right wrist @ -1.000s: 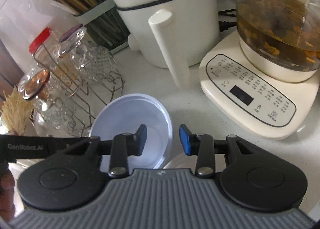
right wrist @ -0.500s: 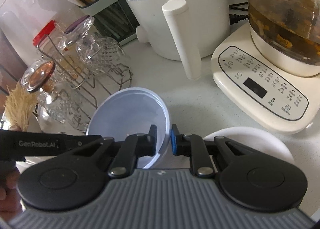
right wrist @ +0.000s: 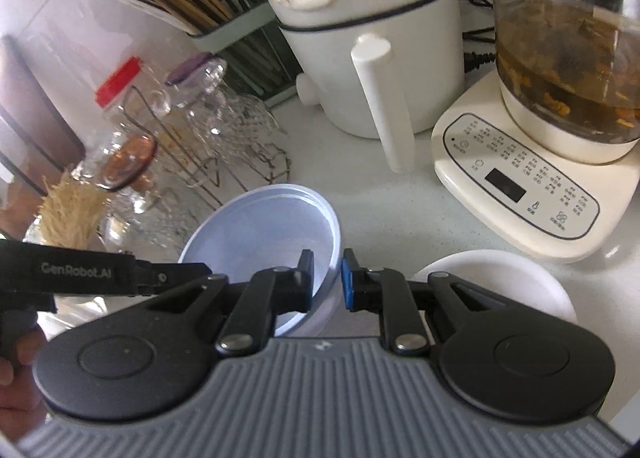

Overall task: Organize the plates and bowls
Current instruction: 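Lift the second plastic bowl and carry it over the first plastic bowl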

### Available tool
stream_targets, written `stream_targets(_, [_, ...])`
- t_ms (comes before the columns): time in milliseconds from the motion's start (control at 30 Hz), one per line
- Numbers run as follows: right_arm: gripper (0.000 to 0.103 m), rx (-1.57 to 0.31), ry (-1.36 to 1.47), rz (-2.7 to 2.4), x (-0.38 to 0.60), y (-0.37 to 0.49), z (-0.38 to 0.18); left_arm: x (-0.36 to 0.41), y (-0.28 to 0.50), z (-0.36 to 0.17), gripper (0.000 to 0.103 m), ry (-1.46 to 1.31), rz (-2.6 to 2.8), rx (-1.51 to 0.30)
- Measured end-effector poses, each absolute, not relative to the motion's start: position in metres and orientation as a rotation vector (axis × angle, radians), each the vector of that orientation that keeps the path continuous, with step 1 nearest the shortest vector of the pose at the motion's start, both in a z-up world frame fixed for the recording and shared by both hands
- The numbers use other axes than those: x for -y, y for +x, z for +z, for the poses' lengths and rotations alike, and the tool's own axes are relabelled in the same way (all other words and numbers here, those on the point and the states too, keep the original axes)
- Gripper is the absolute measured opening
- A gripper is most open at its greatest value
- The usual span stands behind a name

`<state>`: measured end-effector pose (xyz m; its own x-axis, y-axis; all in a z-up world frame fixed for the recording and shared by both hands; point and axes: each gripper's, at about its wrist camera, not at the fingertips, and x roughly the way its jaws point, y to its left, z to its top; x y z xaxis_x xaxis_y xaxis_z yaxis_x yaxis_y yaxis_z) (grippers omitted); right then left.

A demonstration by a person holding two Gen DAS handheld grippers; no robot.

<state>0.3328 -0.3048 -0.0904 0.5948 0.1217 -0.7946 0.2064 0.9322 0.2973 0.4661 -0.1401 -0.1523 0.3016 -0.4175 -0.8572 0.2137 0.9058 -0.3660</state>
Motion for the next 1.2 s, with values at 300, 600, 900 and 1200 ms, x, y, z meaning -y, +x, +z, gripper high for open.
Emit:
stream_targets(300, [0.017, -0.903, 0.388, -0.014, 0.299, 0.316, -0.063, 0.134, 0.444, -0.115, 0.017, -0.222, -0.411, -1.139])
stream_targets(600, [0.017, -0.862, 0.395, -0.008, 0.286, 0.299, -0.037, 0.119, 0.423, -0.089, 0.017, -0.231, -0.424, -1.109])
stream_targets(900, [0.017, -0.834, 0.411, -0.017, 0.268, 0.281, -0.018, 0.101, 0.406, -0.065, 0.017, -0.218, -0.456, -1.066])
stream_targets(1200, [0.017, -0.811, 0.407, -0.002, 0.251, 0.268, -0.003, 0.08, 0.391, -0.053, 0.017, -0.23, -0.461, -1.04])
